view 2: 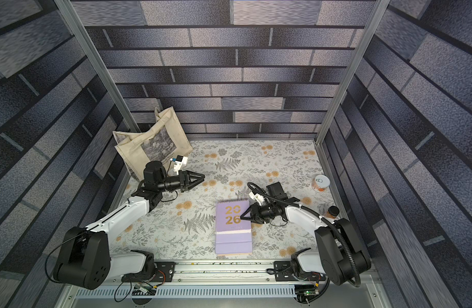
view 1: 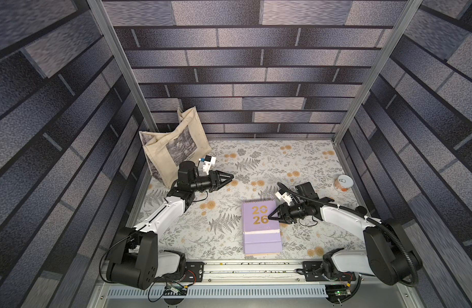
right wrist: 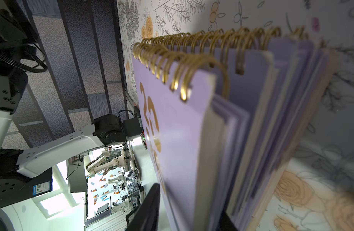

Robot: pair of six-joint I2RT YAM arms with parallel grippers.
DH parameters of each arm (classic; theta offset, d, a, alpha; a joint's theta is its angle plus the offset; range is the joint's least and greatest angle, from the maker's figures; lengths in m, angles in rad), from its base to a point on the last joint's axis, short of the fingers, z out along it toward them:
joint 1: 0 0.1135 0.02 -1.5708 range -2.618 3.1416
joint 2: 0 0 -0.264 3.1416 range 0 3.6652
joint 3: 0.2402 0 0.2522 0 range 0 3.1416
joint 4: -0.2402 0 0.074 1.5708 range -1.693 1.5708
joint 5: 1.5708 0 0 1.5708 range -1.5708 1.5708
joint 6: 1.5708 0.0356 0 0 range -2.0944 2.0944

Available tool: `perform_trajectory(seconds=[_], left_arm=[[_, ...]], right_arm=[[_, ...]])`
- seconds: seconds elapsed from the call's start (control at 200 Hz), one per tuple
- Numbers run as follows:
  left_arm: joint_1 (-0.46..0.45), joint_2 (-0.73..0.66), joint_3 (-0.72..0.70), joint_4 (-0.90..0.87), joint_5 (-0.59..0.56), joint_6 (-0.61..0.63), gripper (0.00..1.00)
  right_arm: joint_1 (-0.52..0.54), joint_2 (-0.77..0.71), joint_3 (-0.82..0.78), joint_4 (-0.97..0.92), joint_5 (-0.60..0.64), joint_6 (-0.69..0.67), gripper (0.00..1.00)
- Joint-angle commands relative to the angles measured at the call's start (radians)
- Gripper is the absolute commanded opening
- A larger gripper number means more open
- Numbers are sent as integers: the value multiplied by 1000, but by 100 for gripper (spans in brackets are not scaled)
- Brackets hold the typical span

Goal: Stack the calendars
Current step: Place the calendar at the calendar.

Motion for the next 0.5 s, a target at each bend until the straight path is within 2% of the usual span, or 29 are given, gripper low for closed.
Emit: perform_trajectory(seconds=[0.0, 0.271, 0.396, 0.496], left_arm=[[-6, 7, -12, 20, 19, 1, 40], [-6, 7, -13, 21, 18, 3, 43], [-6, 8, -11, 21, 17, 4, 43], [-6, 11, -10, 21, 18, 4, 43]], right_arm=[[9, -26, 39, -45, 21, -18, 38], [11, -32, 63, -99, 53, -33, 40], [15, -32, 75, -141, 77, -53, 48], [17, -33, 87, -174, 97, -68, 50]])
